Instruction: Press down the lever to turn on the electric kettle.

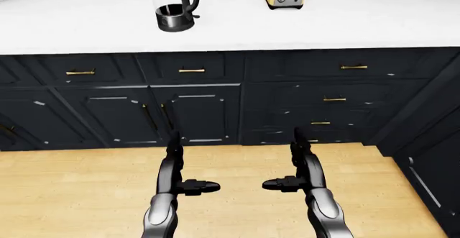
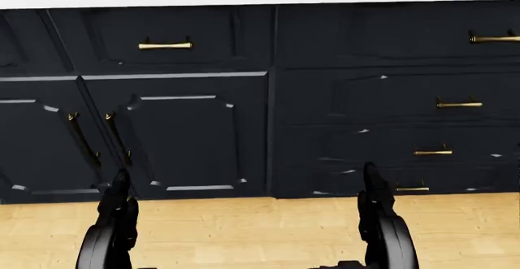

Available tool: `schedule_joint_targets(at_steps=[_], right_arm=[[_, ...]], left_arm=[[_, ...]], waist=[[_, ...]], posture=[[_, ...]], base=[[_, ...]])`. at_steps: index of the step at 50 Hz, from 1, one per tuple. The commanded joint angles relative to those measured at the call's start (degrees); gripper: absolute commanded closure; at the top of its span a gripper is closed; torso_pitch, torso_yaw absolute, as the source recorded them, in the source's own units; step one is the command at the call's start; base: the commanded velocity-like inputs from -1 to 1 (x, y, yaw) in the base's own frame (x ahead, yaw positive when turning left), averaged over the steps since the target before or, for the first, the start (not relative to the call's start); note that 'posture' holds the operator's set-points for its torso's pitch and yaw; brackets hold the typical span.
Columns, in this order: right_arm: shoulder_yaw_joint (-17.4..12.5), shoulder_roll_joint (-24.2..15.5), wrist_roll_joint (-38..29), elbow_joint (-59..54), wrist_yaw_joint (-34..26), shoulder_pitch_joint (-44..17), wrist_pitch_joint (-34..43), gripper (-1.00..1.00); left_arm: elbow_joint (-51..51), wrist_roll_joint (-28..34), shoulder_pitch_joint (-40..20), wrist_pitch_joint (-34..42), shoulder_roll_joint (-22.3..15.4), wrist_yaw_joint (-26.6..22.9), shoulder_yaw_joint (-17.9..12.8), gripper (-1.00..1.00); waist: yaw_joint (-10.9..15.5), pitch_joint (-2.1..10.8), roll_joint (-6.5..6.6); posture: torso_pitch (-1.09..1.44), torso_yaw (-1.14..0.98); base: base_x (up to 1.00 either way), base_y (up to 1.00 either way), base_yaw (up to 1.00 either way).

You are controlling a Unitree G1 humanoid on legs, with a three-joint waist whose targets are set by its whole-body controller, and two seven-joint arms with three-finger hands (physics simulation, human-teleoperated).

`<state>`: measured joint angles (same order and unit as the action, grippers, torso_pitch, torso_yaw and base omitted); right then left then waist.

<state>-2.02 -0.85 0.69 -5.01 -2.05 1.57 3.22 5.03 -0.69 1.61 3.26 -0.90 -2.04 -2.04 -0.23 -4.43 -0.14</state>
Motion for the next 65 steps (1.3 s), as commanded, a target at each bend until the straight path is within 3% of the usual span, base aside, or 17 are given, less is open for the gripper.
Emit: schedule_joint_targets(at_steps=[1,3,4,5,7,8,17,23,31,40,49,56,57,59,65], right_arm=[[0.1,-0.3,-0.1,5.0,-0.3,-1.3,-3.7,-1.0],[0.1,-0.3,-0.1,5.1,-0.4,-1.3,-3.7,-1.0],[0.0,-0.3,0.0,5.3,-0.4,-1.3,-3.6,-1.0],[0.0,-0.2,0.2,5.9,-0.5,-1.2,-3.1,-1.0],[-0.1,-0.2,0.4,6.9,-0.5,-1.1,-2.5,-1.0],[-0.1,-0.2,0.4,7.4,-0.5,-1.0,-2.3,-1.0],[-1.2,-0.8,0.8,14.3,-0.7,-1.7,2.7,-1.0],[-4.4,-2.4,3.7,23.9,-0.7,-5.2,12.6,-1.0],[-10.1,-6.5,8.7,28.3,-0.4,-11.6,19.5,-1.0],[-16.8,-14.0,15.8,35.9,1.5,-20.2,30.9,-1.0],[-20.7,-20.6,21.3,37.5,4.1,-26.0,36.5,-1.0],[-23.2,-25.7,24.7,35.9,5.6,-29.1,37.6,-1.0],[-23.4,-26.3,25.1,35.4,5.9,-29.5,37.4,-1.0],[-23.8,-27.5,25.8,34.9,6.1,-29.9,37.5,-1.0],[-24.7,-30.4,27.4,33.3,7.0,-31.1,37.4,-1.0]], left_arm=[[-5.0,-0.1,-1.6,-3.5,-0.3,-0.2,-0.1,-1.0],[-5.5,-0.1,-1.5,-3.4,-0.3,-0.2,-0.1,-1.0],[-5.7,-0.1,-1.4,-3.3,-0.3,-0.2,-0.2,-1.0],[-5.8,-0.2,-1.5,-3.3,-0.3,-0.2,-0.3,-1.0],[-6.7,-0.2,-1.2,-3.0,-0.3,-0.2,-0.3,-1.0],[-6.7,0.0,-1.3,-3.2,-0.3,-0.2,-0.3,-1.0],[-15.8,-1.0,-0.4,1.5,-0.8,-0.6,-1.9,-1.0],[-25.0,-2.5,-1.5,8.6,-1.6,-1.0,-4.0,-1.0],[-32.7,-3.8,-5.2,16.0,-4.0,-1.6,-8.3,-1.0],[-40.3,-5.7,-10.9,25.2,-7.4,-0.6,-13.0,-1.0],[-44.6,-12.0,-18.8,34.1,-14.1,2.5,-19.8,-1.0],[-44.8,-15.6,-22.3,36.2,-19.3,4.8,-22.8,-1.0],[-44.3,-15.6,-22.6,35.5,-19.8,5.1,-23.1,-1.0],[-43.5,-16.5,-22.9,35.2,-21.0,5.4,-24.1,-1.0],[-41.9,-18.5,-24.0,34.6,-24.2,6.9,-25.8,-1.0]], waist=[[-0.1,0.05,-0.45],[0.4,3.53,-0.05],[0.4,2.97,-0.07],[0.3,0.97,-0.37],[0.4,3.99,-0.45],[0.4,4.29,-0.43],[0.4,4.72,-0.26],[0.5,5.28,-0.19],[0.5,5.08,-0.26],[0.6,4.34,-0.38],[0.6,3.79,-0.51],[0.6,3.09,-0.37],[0.5,4.01,-0.13],[0.4,2.78,0.04],[0.2,1.52,-0.92]], posture=[[0.0,0.0],[0.0,0.0],[0.0,0.0],[0.0,0.0],[0.0,0.0],[0.0,0.0],[0.0,0.0],[0.0,0.0],[0.0,0.0],[0.0,0.0],[0.0,0.0],[0.0,0.0],[0.0,0.0],[0.0,0.0],[0.0,0.0]], base=[[0.0,0.0,0.0],[0.0,0.0,0.0],[0.0,0.0,0.0],[0.0,0.0,0.0],[0.0,0.0,0.0],[0.0,0.0,0.0],[0.0,0.0,0.0],[0.0,0.0,0.0],[0.0,0.0,0.0],[0.0,0.0,0.0],[0.0,0.0,0.0],[0.01,0.0,0.0],[0.06,0.0,0.0],[0.13,0.0,0.0],[0.2,0.0,0.0]])
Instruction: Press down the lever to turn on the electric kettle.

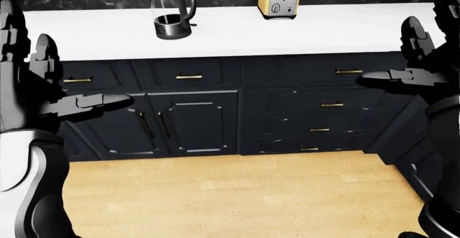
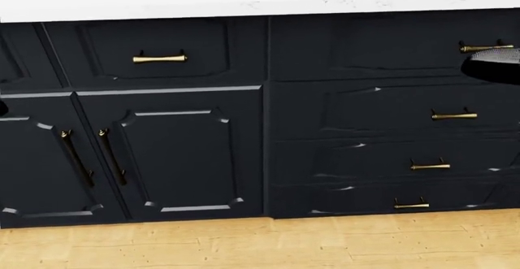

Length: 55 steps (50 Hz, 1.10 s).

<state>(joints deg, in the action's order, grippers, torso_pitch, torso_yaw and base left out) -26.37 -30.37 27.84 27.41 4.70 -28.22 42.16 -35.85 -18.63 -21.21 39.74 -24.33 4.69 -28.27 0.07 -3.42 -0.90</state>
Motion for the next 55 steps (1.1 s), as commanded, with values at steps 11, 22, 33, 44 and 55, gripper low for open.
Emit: schedule_joint_targets(at_steps=[11,22,33,44,55], right_arm=[[-0.5,-2.4,1.4,1.2,0.8,-1.8,-1.6,-1.0],[-1.3,-4.1,3.5,1.6,2.1,-3.2,0.4,-1.0],[-1.1,-4.4,4.3,1.8,2.7,-2.9,0.4,-1.0],[-1.2,-4.5,4.5,1.7,2.6,-2.7,0.2,-1.0],[-1.2,-4.4,4.0,1.9,2.1,-2.4,-0.1,-1.0]], left_arm=[[0.3,-0.2,-1.4,-2.6,-2.2,0.4,0.1,-1.0],[-0.9,-2.0,-2.5,-0.3,-3.7,1.4,-0.7,-1.0],[-0.8,-2.7,-2.4,-0.4,-4.4,1.7,-1.1,-1.0],[-0.9,-2.8,-2.2,-0.5,-4.4,1.8,-1.0,-1.0],[-1.1,-2.8,-2.4,-0.3,-4.4,1.8,-0.9,-1.0]], waist=[[0.0,0.65,3.75],[-0.2,1.52,-2.4],[-0.5,2.16,4.67],[1.3,1.3,-2.02],[-1.4,1.23,2.67]], posture=[[0.0,0.0],[0.0,0.0],[0.0,0.0],[0.0,0.0],[0.0,0.0]], base=[[0.28,0.01,0.0],[0.3,0.36,0.0],[0.29,0.48,0.0],[0.28,0.54,0.0],[0.28,0.48,0.0]])
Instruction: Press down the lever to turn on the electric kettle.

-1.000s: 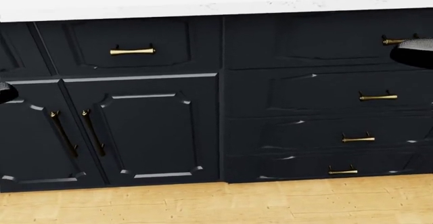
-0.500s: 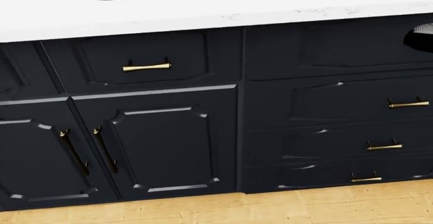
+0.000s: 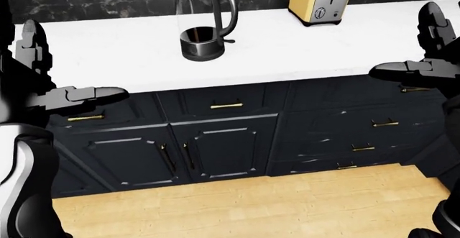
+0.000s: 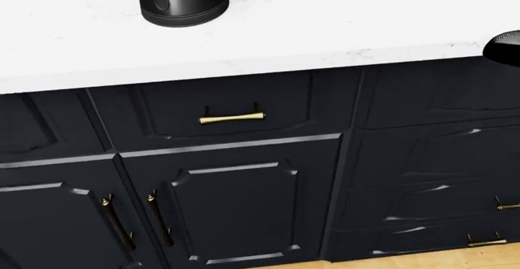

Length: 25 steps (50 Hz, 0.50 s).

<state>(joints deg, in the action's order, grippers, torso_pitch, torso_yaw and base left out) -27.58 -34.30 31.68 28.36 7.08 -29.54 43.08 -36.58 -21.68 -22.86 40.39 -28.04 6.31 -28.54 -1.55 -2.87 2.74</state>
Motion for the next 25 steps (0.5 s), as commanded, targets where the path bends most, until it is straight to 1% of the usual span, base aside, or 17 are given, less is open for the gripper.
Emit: schedule_joint_targets(at_steps=[1,2,3,4,6,7,8,12,14,16,18,20,21,22,23,24,25], right_arm=[[0.0,-0.5,0.1,0.9,-0.3,-1.1,-1.1,-1.0],[0.0,-0.5,0.1,0.9,-0.3,-1.2,-1.0,-1.0],[0.0,-0.5,0.1,0.9,-0.3,-1.2,-1.0,-1.0],[0.0,-0.5,0.1,0.9,-0.3,-1.2,-1.0,-1.0],[0.0,-0.5,0.1,0.9,-0.3,-1.2,-1.0,-1.0],[-0.1,-0.4,0.3,0.8,-0.3,-1.3,-0.9,-1.0],[-0.1,-0.5,0.2,0.8,-0.3,-1.2,-1.0,-1.0],[-0.2,-0.4,0.5,0.8,-0.2,-1.2,-1.0,-1.0],[-0.4,-0.5,0.8,0.9,-0.1,-1.2,-0.8,-1.0],[-0.6,-0.5,1.4,1.0,0.2,-1.3,-0.5,-1.0],[-0.6,-0.5,1.5,0.8,0.3,-1.1,-0.8,-1.0],[-0.8,-0.5,2.0,0.6,0.4,-1.0,-0.8,-1.0],[-0.9,-0.6,2.4,0.4,0.7,-1.0,-0.8,-1.0],[-1.0,-0.6,2.6,0.2,0.8,-1.0,-0.9,-1.0],[-1.1,-0.7,2.8,0.1,0.9,-1.0,-0.9,-1.0],[-1.1,-0.8,3.1,0.0,1.0,-0.9,-1.0,-1.0],[-1.2,-0.9,3.5,-0.1,1.2,-1.0,-0.8,-1.0]], left_arm=[[-0.3,0.3,-0.7,-0.9,-0.7,0.2,-0.7,-1.0],[-0.4,0.3,-0.6,-1.0,-0.7,0.2,-0.6,-1.0],[-0.4,0.3,-0.7,-1.0,-0.7,0.1,-0.6,-1.0],[-0.3,0.4,-0.7,-1.0,-0.7,0.1,-0.6,-1.0],[-0.4,0.4,-0.8,-0.9,-0.7,0.1,-0.5,-1.0],[-0.4,0.4,-0.7,-1.0,-0.7,0.1,-0.5,-1.0],[-0.4,0.5,-0.8,-0.9,-0.7,0.1,-0.5,-1.0],[-0.5,0.4,-0.8,-0.8,-0.7,0.1,-0.6,-1.0],[-0.6,0.4,-0.7,-0.8,-0.7,0.1,-0.6,-1.0],[-0.7,0.4,-0.6,-0.8,-0.6,0.0,-0.6,-1.0],[-0.7,0.4,-0.5,-0.8,-0.5,0.0,-0.6,-1.0],[-0.8,0.4,-0.5,-0.8,-0.5,0.0,-0.7,-1.0],[-0.9,0.4,-0.5,-0.8,-0.5,-0.1,-0.7,-1.0],[-0.9,0.4,-0.5,-0.8,-0.5,-0.1,-0.7,-1.0],[-0.9,0.4,-0.5,-0.7,-0.5,-0.1,-0.7,-1.0],[-1.0,0.4,-0.6,-0.6,-0.5,0.0,-0.7,-1.0],[-1.1,0.4,-0.6,-0.5,-0.5,0.0,-0.7,-1.0]], waist=[[0.3,1.65,1.68],[0.7,3.85,4.16],[1.1,1.06,1.54],[1.5,0.15,1.65],[1.8,0.95,0.46],[1.9,1.12,-0.19],[1.9,0.93,-0.6],[2.1,0.9,-1.7],[2.2,1.09,-2.31],[2.4,1.36,-2.62],[2.6,1.38,-3.17],[2.8,1.45,-4.12],[2.8,1.59,-4.87],[2.7,1.48,-3.39],[2.5,1.17,-3.75],[2.5,-0.21,-4.7],[2.2,-0.08,-5.25]], posture=[[0.0,0.0],[0.0,0.0],[0.0,0.0],[0.0,0.0],[0.0,0.0],[0.0,0.0],[0.0,0.0],[0.0,0.0],[0.0,0.0],[0.0,0.0],[0.0,0.0],[0.0,0.0],[0.0,0.0],[0.0,0.0],[0.0,0.0],[0.0,0.0],[0.0,0.0]], base=[[0.28,0.41,0.0],[0.28,0.41,0.0],[0.29,0.41,0.0],[0.28,0.42,0.0],[0.29,0.41,0.0],[0.28,0.34,0.0],[0.27,0.3,0.0],[0.28,0.27,0.0],[0.28,0.2,0.0],[0.28,0.18,0.0],[0.28,0.16,0.0],[0.27,0.16,0.0],[0.28,0.16,0.0],[0.29,0.16,0.0],[0.29,0.16,0.0],[0.29,0.16,0.0],[0.29,0.16,0.0]])
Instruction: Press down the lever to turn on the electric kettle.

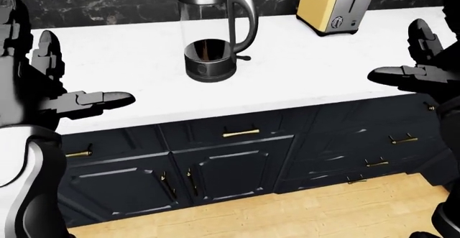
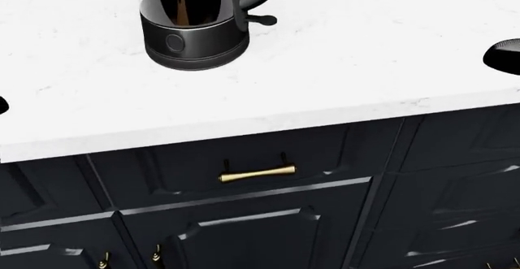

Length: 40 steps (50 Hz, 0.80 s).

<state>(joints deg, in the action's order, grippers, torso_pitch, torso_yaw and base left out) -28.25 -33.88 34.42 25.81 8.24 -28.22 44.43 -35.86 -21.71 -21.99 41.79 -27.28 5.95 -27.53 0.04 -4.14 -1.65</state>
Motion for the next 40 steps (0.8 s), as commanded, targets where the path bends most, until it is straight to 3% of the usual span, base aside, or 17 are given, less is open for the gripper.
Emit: schedule_joint_targets(at_steps=[1,4,6,8,9,10,11,12,14,18,22,23,24,26,27,40], right_arm=[[-0.5,-1.4,0.8,2.4,0.1,-2.3,-2.3,-1.0],[-0.3,-1.6,1.0,2.2,0.3,-2.4,-2.5,-1.0],[-0.2,-1.7,1.1,2.3,0.4,-2.4,-2.5,-1.0],[0.0,-1.7,1.2,2.4,0.5,-2.4,-2.5,-1.0],[0.0,-1.7,1.2,2.4,0.5,-2.4,-2.5,-1.0],[0.1,-1.7,1.1,2.4,0.5,-2.3,-2.6,-1.0],[0.1,-1.7,1.1,2.4,0.5,-2.3,-2.6,-1.0],[0.2,-1.7,1.0,2.4,0.5,-2.3,-2.6,-1.0],[0.2,-1.7,0.9,2.3,0.5,-2.5,-2.7,-1.0],[0.4,-1.8,0.7,2.3,0.5,-2.6,-2.6,-1.0],[0.2,-1.9,0.5,2.2,0.5,-2.7,-2.5,-1.0],[0.2,-1.9,0.5,2.2,0.5,-2.7,-2.6,-1.0],[0.1,-1.9,0.4,2.1,0.5,-2.7,-2.6,-1.0],[0.2,-1.9,0.2,2.0,0.5,-2.6,-2.8,-1.0],[0.2,-1.8,0.2,2.0,0.5,-2.7,-2.9,-1.0],[-0.2,-2.4,1.5,0.9,2.2,-3.3,-2.9,-1.0]], left_arm=[[-1.8,0.4,-1.5,-1.9,-1.3,0.4,-1.7,-1.0],[-1.9,0.2,-1.8,-1.5,-1.5,0.5,-1.8,-1.0],[-1.8,0.2,-1.8,-1.6,-1.5,0.5,-1.8,-1.0],[-1.8,0.1,-1.9,-1.5,-1.6,0.5,-1.8,-1.0],[-1.7,0.0,-2.0,-1.5,-1.6,0.6,-1.8,-1.0],[-1.7,0.0,-1.9,-1.5,-1.6,0.6,-1.8,-1.0],[-1.6,0.0,-1.9,-1.6,-1.6,0.5,-1.8,-1.0],[-1.6,0.0,-1.9,-1.6,-1.6,0.5,-1.7,-1.0],[-1.6,0.0,-1.9,-1.6,-1.7,0.6,-1.7,-1.0],[-1.4,-0.1,-2.0,-1.6,-1.8,0.6,-1.8,-1.0],[-1.6,-0.2,-2.1,-1.5,-1.9,0.7,-1.8,-1.0],[-1.6,-0.2,-2.0,-1.5,-1.8,0.7,-1.8,-1.0],[-1.7,-0.2,-2.0,-1.5,-1.8,0.8,-1.8,-1.0],[-1.8,-0.3,-1.9,-1.5,-1.8,0.7,-1.8,-1.0],[-1.7,-0.3,-1.9,-1.5,-1.8,0.7,-1.9,-1.0],[-1.9,-0.6,-1.7,-1.8,-1.8,0.6,-2.1,-1.0]], waist=[[0.2,2.0,-0.73],[-0.2,1.82,-0.14],[-0.8,1.35,1.19],[-1.0,1.81,3.34],[-0.9,2.82,5.47],[-0.8,3.81,6.12],[-0.2,2.26,5.6],[-0.2,1.56,5.8],[0.4,2.21,4.72],[0.5,1.87,3.25],[0.4,3.17,2.13],[0.5,3.37,1.57],[0.7,2.59,0.45],[1.1,2.83,-1.87],[1.2,2.27,0.62],[0.7,2.09,0.99]], posture=[[0.0,0.0],[0.0,0.0],[0.0,0.0],[0.0,0.0],[0.0,0.0],[0.0,0.0],[0.0,0.0],[0.0,0.0],[0.0,0.0],[0.0,0.0],[0.0,0.0],[0.0,0.0],[0.0,0.0],[0.0,0.0],[0.0,0.0],[0.0,0.0]], base=[[0.28,0.16,0.0],[0.29,0.16,0.0],[0.29,0.16,0.0],[0.29,0.16,0.0],[0.29,0.16,0.0],[0.29,0.16,0.0],[0.29,0.16,0.0],[0.28,0.16,0.0],[0.29,0.14,0.0],[0.23,0.09,0.0],[0.09,0.0,0.0],[0.05,0.0,0.0],[0.01,0.0,0.0],[0.0,0.0,0.0],[0.0,0.0,0.0],[0.0,0.0,0.0]])
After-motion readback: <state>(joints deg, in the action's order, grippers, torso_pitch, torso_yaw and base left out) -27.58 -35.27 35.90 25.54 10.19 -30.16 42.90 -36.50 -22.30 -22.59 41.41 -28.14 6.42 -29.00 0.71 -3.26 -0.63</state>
